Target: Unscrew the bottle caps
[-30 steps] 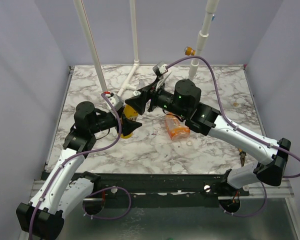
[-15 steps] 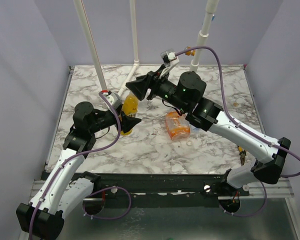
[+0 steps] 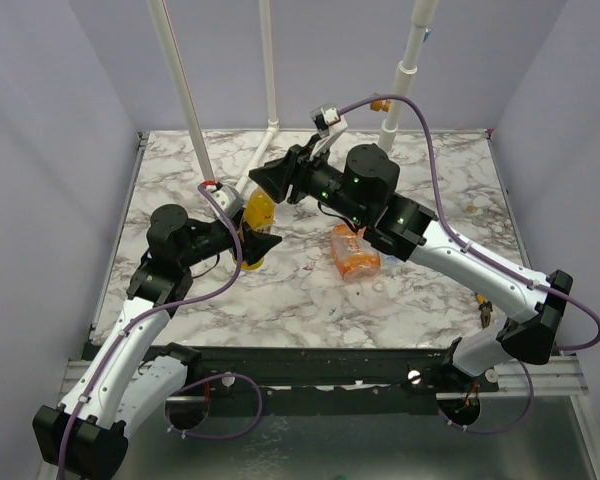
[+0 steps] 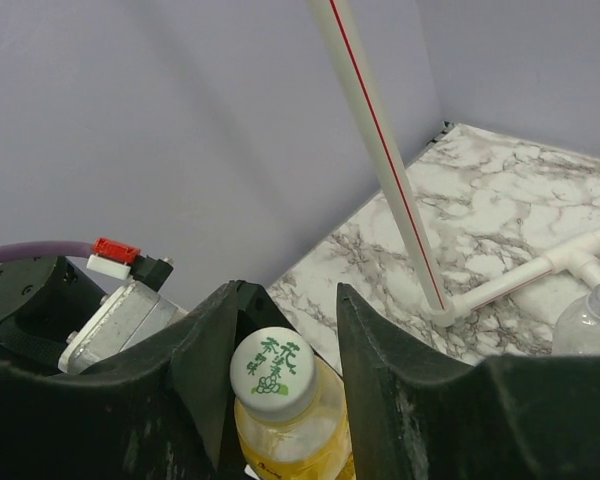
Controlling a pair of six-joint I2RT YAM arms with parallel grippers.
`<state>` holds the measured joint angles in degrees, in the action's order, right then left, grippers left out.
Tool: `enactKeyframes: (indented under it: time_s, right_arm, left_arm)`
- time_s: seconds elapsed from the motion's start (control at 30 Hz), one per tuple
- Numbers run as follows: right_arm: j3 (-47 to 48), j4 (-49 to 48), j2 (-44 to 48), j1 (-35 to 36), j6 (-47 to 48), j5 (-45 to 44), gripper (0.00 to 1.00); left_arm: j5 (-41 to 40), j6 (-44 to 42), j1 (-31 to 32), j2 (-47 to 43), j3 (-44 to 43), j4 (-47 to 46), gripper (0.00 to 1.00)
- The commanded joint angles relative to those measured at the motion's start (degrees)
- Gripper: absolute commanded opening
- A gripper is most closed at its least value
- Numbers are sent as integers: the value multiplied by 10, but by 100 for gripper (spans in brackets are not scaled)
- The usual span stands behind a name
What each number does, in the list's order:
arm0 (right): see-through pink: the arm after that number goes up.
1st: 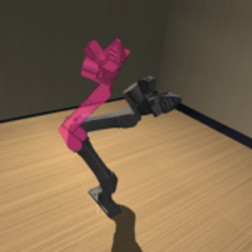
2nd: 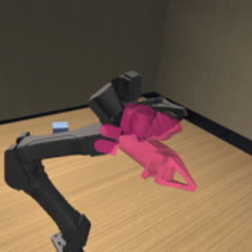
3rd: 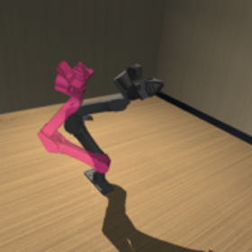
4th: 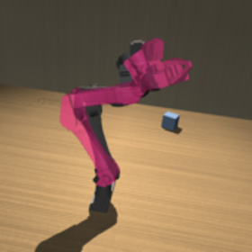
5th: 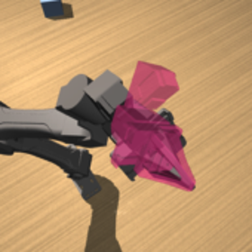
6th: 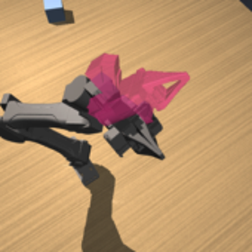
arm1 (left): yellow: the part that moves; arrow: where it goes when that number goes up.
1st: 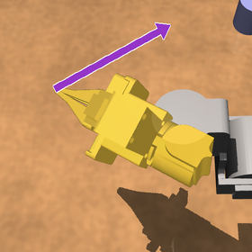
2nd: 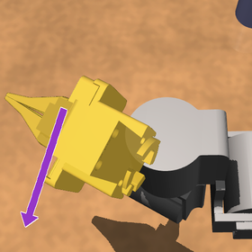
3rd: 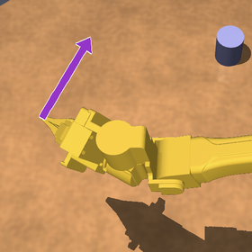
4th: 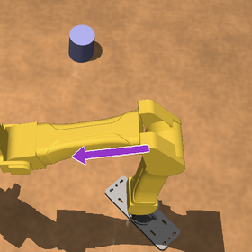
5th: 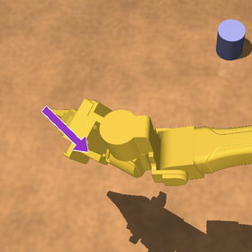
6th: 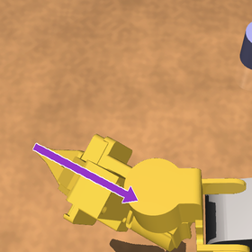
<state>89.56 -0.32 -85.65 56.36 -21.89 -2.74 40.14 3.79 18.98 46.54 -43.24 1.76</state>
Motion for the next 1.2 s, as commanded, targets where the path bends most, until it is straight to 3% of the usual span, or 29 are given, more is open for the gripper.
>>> enactKeyframes:
  time_s: [0.0, 0.27, 0.4, 0.53, 0.63, 0.7, 0.9, 1.0, 1.17]
  right_arm:
    - [3, 2, -5, 3, -2, -4, 46]
    - [6, 24, -10, 4, -5, 1, 47]
    - [2, 19, -6, 4, -5, -1, 33]
    - [5, 23, -6, 3, -3, 2, 29]
    - [1, 21, -5, 3, -2, 10, 11]
    - [-5, 11, -1, 4, 3, 24, 4]
    - [-33, -37, 28, 3, 40, 130, 1]
    - [-52, -72, 44, 3, 53, 218, 1]
    - [-62, -118, 58, 2, 61, 374, 1]
  left_arm:
    - [-20, -4, 2, 2, 2, -15, 20]
    - [-23, -9, 2, 2, 0, -15, 19]
    - [-23, -8, 2, 2, 0, -15, 19]
    - [-22, -7, 2, 2, -2, -15, 19]
    - [-18, -7, 2, 2, -3, -15, 19]
    - [-2, -4, 2, 2, -4, -15, 18]
    - [85, 9, 2, -4, -25, -15, 12]
    - [136, 39, 2, 1, -43, -15, 5]
    - [203, 90, 2, 14, -76, -15, 3]
